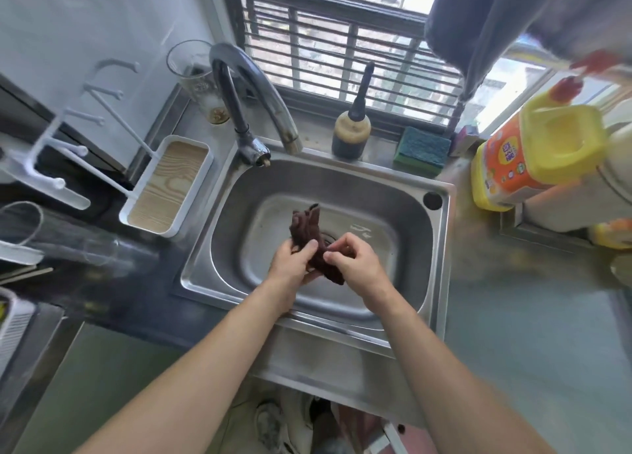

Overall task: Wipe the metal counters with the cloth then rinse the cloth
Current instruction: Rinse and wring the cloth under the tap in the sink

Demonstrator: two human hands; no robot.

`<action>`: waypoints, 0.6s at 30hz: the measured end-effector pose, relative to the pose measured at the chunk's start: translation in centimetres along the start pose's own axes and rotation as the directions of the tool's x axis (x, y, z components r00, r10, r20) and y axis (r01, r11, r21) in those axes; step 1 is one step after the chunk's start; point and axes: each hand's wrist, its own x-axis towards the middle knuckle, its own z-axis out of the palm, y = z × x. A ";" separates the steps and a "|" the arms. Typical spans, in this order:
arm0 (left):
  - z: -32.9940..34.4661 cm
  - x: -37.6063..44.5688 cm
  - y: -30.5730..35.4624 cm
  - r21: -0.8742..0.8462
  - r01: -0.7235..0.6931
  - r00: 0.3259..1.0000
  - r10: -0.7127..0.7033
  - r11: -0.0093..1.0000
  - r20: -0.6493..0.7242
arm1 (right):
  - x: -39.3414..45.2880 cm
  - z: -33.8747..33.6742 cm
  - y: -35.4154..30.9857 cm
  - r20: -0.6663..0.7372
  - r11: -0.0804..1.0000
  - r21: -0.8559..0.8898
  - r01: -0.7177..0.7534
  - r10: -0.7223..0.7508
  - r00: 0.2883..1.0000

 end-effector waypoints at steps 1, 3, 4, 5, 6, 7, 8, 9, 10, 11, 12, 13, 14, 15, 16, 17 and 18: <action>-0.3 -0.1 0.1 -0.021 -0.016 1.000 0.016 1.000 -0.007 | -0.1 0.1 -0.1 -0.034 1.000 0.012 -0.013 0.013 0.999; -1.0 0.0 0.0 -0.055 0.006 0.997 -0.011 0.998 -0.080 | 0.0 0.2 -0.4 -0.147 0.997 0.062 -0.045 0.054 0.988; -1.4 0.2 -0.1 -0.070 0.044 0.988 -0.054 0.997 -0.146 | 0.1 0.2 -0.6 -0.194 0.991 0.117 -0.063 0.085 0.977; -1.9 0.6 -0.3 -0.081 0.094 0.972 -0.109 0.992 -0.207 | 0.2 0.3 -0.9 -0.214 0.979 0.184 -0.088 0.127 0.969; -2.4 0.9 -0.5 -0.082 0.143 0.954 -0.159 0.986 -0.254 | 0.3 0.4 -1.1 -0.209 0.963 0.245 -0.111 0.165 0.964; -2.9 1.3 -0.8 -0.032 0.188 0.934 -0.189 0.982 -0.304 | 0.2 0.5 -1.5 -0.189 0.949 0.288 -0.126 0.185 0.964; -3.2 1.4 -0.7 0.101 0.231 0.918 -0.183 0.968 -0.351 | 0.0 0.6 -2.0 -0.164 0.941 0.315 -0.123 0.182 0.970; -3.3 1.4 -0.5 0.304 0.245 0.922 -0.125 0.920 -0.366 | -0.2 0.6 -2.6 -0.138 0.938 0.330 -0.107 0.160 0.977; -3.3 1.4 -0.3 0.480 0.216 0.946 -0.061 0.850 -0.318 | -0.4 0.6 -3.1 -0.116 0.937 0.339 -0.078 0.124 0.985; -2.9 1.2 0.2 0.560 0.133 0.976 -0.009 0.817 -0.219 | -0.5 0.7 -3.5 -0.099 0.937 0.345 -0.045 0.084 0.992; -2.3 1.0 0.8 0.503 0.057 0.995 -0.008 0.862 -0.099 | -0.5 0.7 -3.7 -0.086 0.937 0.350 -0.016 0.049 0.995; -1.5 0.4 1.5 0.399 0.018 1.000 -0.015 0.917 -0.012 | -0.4 0.6 -3.9 -0.081 0.939 0.343 0.001 0.028 0.996; -1.0 0.0 2.2 0.257 0.008 0.999 -0.018 0.966 0.035 | -0.4 0.4 -4.2 -0.082 0.946 0.325 0.012 0.015 0.997; -0.9 0.1 2.5 0.110 0.015 0.995 -0.026 0.994 0.097 | -0.3 0.3 -4.3 -0.087 0.958 0.285 0.020 0.005 0.996; -0.8 0.3 2.9 0.041 0.013 0.987 -0.020 0.999 0.161 | -0.1 0.1 -4.4 -0.085 0.973 0.227 0.034 -0.015 0.996; -0.8 0.3 3.2 0.062 -0.005 0.978 -0.008 0.998 0.206 | 0.0 -0.2 -4.6 -0.073 0.988 0.145 0.058 -0.048 0.996; -0.8 0.1 3.2 0.109 -0.050 0.975 0.025 0.993 0.221 | 0.1 -0.4 -4.9 -0.054 0.995 0.042 0.088 -0.086 0.995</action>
